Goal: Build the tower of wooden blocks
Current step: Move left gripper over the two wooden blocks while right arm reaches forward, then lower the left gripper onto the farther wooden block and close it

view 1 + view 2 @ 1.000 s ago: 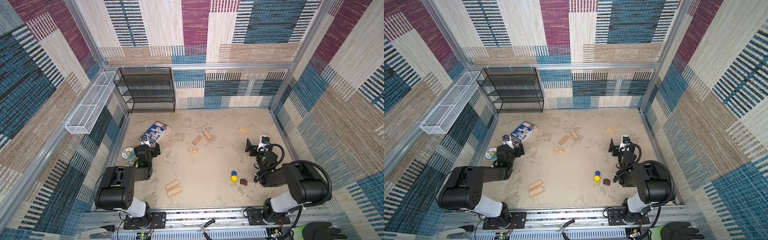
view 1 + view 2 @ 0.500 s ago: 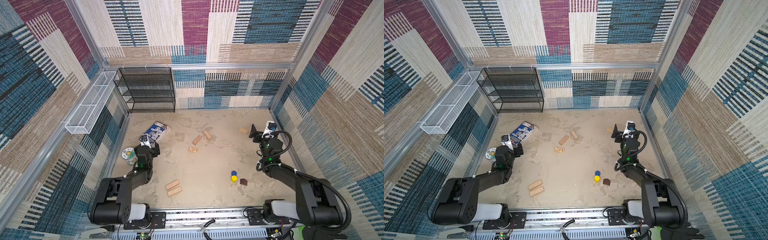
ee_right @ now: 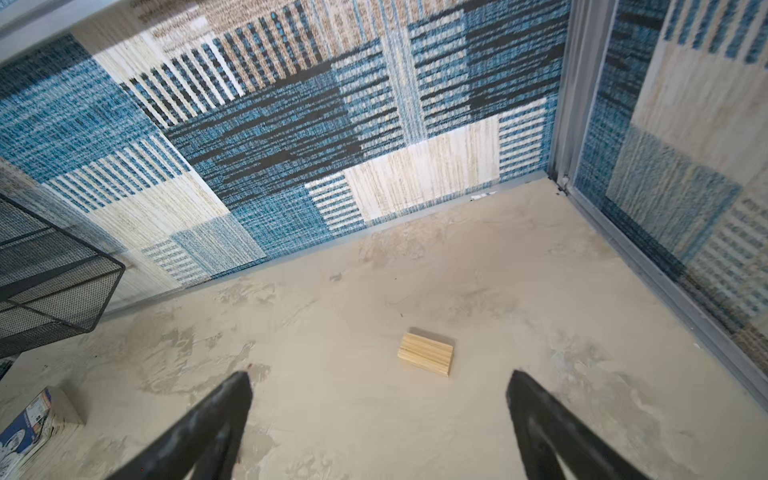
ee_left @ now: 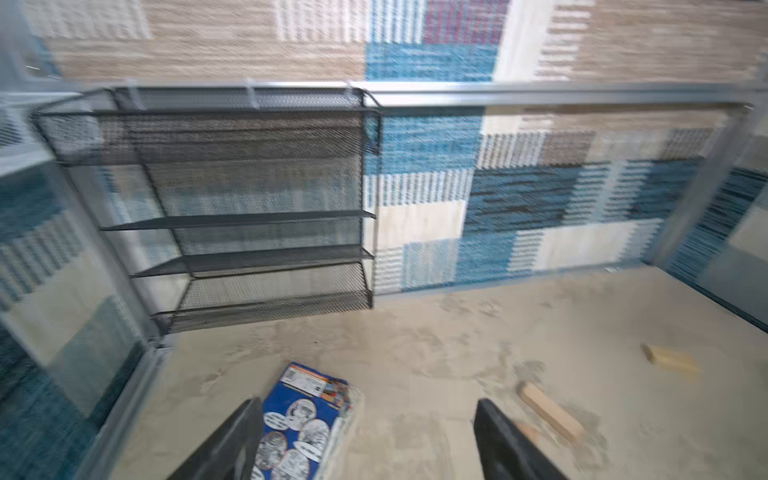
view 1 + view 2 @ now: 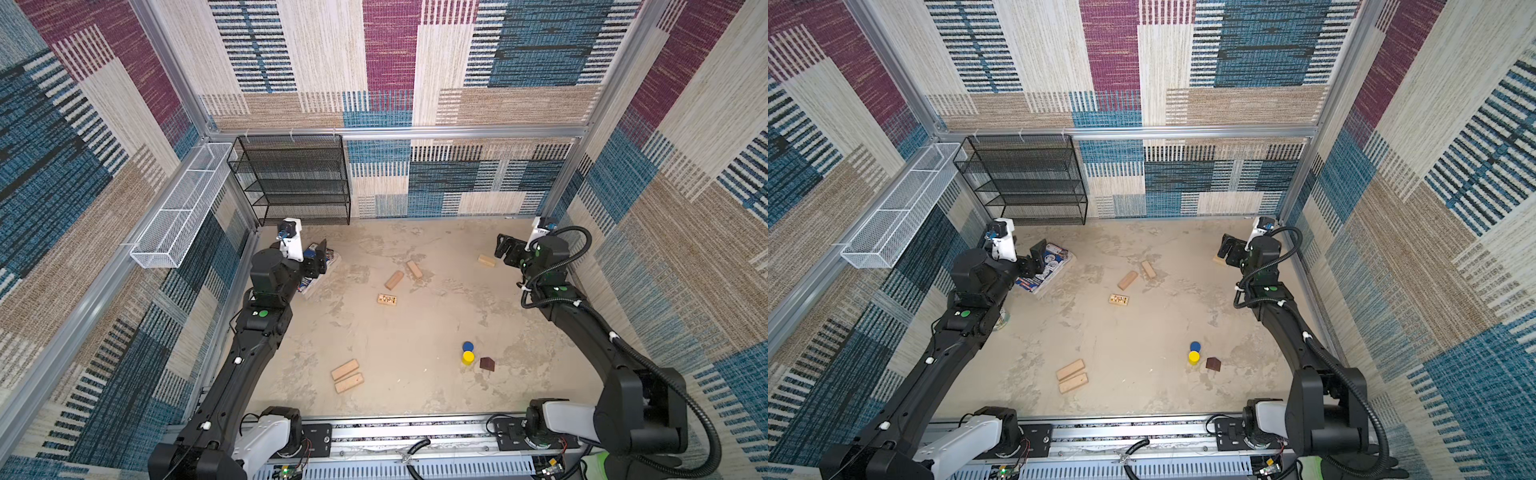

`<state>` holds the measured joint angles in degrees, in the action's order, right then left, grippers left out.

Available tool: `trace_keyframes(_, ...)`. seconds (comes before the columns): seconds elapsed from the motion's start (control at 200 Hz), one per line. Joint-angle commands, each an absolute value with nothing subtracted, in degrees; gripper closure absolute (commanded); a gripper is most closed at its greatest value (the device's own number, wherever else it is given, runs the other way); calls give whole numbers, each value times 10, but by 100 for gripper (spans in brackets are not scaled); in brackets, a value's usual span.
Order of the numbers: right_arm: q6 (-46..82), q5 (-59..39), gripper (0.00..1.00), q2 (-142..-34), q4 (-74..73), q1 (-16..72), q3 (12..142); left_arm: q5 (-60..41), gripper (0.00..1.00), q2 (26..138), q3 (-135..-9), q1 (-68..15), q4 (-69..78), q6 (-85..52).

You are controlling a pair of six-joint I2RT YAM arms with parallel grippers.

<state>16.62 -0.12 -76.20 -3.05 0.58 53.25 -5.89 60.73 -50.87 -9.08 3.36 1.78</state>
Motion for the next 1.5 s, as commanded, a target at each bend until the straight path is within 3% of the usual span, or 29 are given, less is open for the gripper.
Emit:
trace_keyframes(0.0, 158, -33, 3, -809, 71, 5, 591, -125, 14, 611, -492, -131, -44, 92)
trace_keyframes(0.145, 166, -81, 8, -874, 158, 17, 664, -130, 11, 605, -473, -201, -71, 188)
trace_keyframes(0.296, 157, -53, 7, -886, 197, 123, 673, -67, 10, 576, -491, -227, -141, 182)
trace_keyframes(0.486, 182, -33, 7, -851, 221, 263, 630, 90, 16, 555, -603, -231, -420, -65)
trace_keyframes(0.661, 225, -27, 7, -799, 215, 319, 557, 19, 12, 513, -578, -246, -565, -299)
trace_keyframes(0.897, 240, -35, 8, -758, 183, 323, 500, 10, 0, 512, -453, -312, -570, -478)
trace_keyframes(1.493, 192, -65, 5, -747, 147, 323, 418, 28, 3, 685, -423, -384, -519, -608)
